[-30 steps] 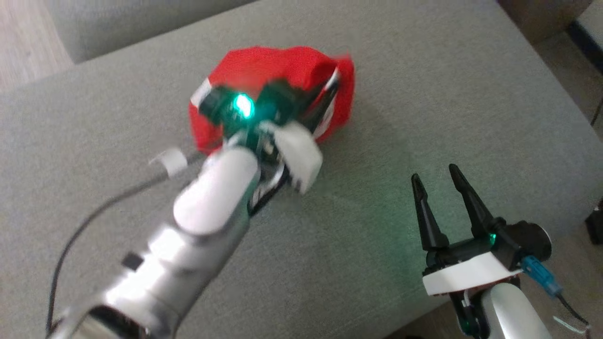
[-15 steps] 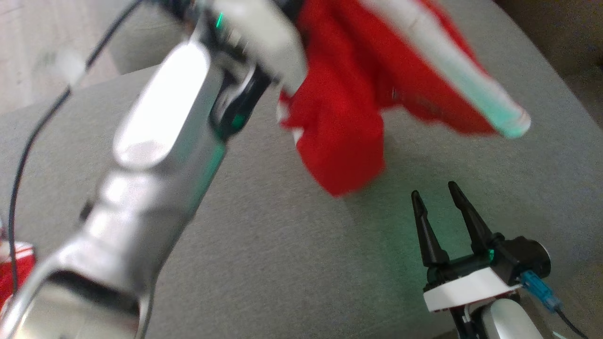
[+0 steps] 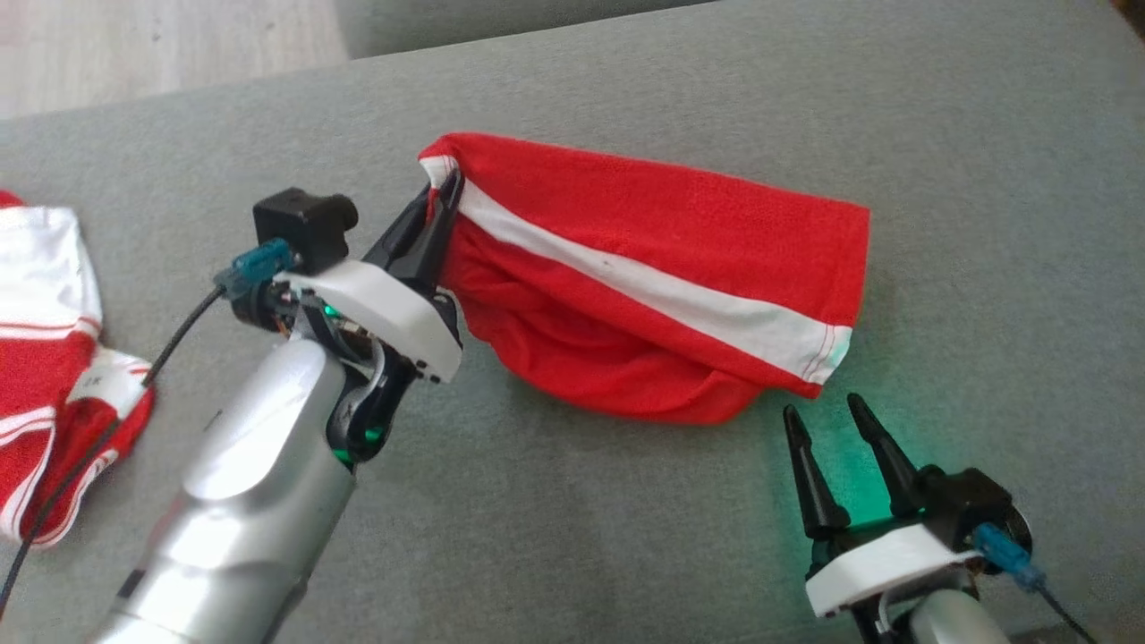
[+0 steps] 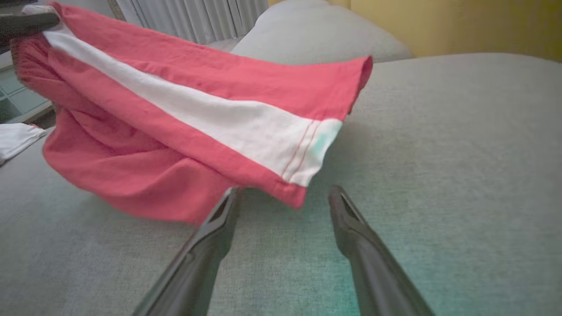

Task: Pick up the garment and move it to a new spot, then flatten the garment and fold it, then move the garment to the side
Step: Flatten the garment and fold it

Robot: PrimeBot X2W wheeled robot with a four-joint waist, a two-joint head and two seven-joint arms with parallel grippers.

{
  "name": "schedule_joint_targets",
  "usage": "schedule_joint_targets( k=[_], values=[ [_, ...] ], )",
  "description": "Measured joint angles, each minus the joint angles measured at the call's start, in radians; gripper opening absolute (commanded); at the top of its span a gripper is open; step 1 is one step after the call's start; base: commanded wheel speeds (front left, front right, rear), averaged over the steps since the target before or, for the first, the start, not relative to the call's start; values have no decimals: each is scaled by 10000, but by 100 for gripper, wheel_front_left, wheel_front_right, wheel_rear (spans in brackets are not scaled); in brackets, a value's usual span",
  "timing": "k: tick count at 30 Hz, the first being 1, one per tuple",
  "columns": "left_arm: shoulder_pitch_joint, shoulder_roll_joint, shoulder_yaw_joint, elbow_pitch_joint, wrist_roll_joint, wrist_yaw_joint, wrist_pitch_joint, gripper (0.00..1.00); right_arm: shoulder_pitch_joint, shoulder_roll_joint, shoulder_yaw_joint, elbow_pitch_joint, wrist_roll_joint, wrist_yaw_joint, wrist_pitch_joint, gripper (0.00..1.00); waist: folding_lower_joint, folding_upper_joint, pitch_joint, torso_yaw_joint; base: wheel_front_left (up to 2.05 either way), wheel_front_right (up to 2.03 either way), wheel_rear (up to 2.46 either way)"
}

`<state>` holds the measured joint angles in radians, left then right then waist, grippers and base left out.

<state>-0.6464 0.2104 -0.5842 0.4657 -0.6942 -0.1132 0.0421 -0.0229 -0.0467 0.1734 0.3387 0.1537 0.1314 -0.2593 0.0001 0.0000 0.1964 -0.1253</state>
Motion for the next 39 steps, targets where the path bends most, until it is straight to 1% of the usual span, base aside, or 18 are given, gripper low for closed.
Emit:
schedule_joint_targets(
  k=[4,7,9,16,17,18,19,20,25,32,34,36,39],
  values=[
    [-162,-59,-25,178,0,-13,-84,0,-307,0,-12,441,706,0,0,100,0,0,54,194,0,0,0],
    [-261,-98,-98,305,-2,-25,-82,0,-648,-2,-88,637,1701,0,0,100,0,0,81,257,0,0,0],
    [-316,-100,-132,345,-25,-27,-84,0,-915,-13,-19,830,2117,0,0,100,0,0,87,272,0,0,0],
    [-406,-102,-263,504,-105,-75,-86,0,-1454,-12,500,1239,2872,0,0,100,0,0,70,294,0,0,0],
    [-417,-100,-274,516,-107,-102,-94,0,-1499,-10,527,1225,2832,0,0,84,0,0,64,297,0,0,0],
    [-434,-102,-286,531,-128,-102,-96,0,-1536,-10,514,1193,2763,0,0,53,0,0,55,299,0,0,0],
    [-449,-100,-299,554,-178,-102,-98,0,-1551,-13,487,1129,2706,0,0,24,0,0,42,301,0,0,0],
    [-457,-100,-307,579,-198,-102,-100,0,-1549,-13,468,1043,2677,0,0,0,0,0,22,302,0,0,0],
    [-497,-81,-314,617,-207,-104,-221,0,-1503,-13,125,219,2353,0,0,0,-1,0,-46,313,0,0,0],
    [-994,-25,-309,201,-201,-105,-685,0,-1780,-12,-771,-1829,1841,0,0,0,-1,0,123,255,0,0,0],
    [-1353,-27,-307,23,-201,-109,-803,0,-2356,-31,-926,-2050,1536,0,0,0,-1,0,256,242,0,0,0],
    [-1906,-21,-309,-102,-146,-113,-888,0,-3304,-188,-991,-2084,1438,0,0,0,-1,0,446,229,0,0,0],
    [-3071,-42,-303,-165,-27,-113,-1043,0,-5141,-878,-1166,-1900,1467,0,-2,0,-1,0,842,234,0,0,0]
  ],
)
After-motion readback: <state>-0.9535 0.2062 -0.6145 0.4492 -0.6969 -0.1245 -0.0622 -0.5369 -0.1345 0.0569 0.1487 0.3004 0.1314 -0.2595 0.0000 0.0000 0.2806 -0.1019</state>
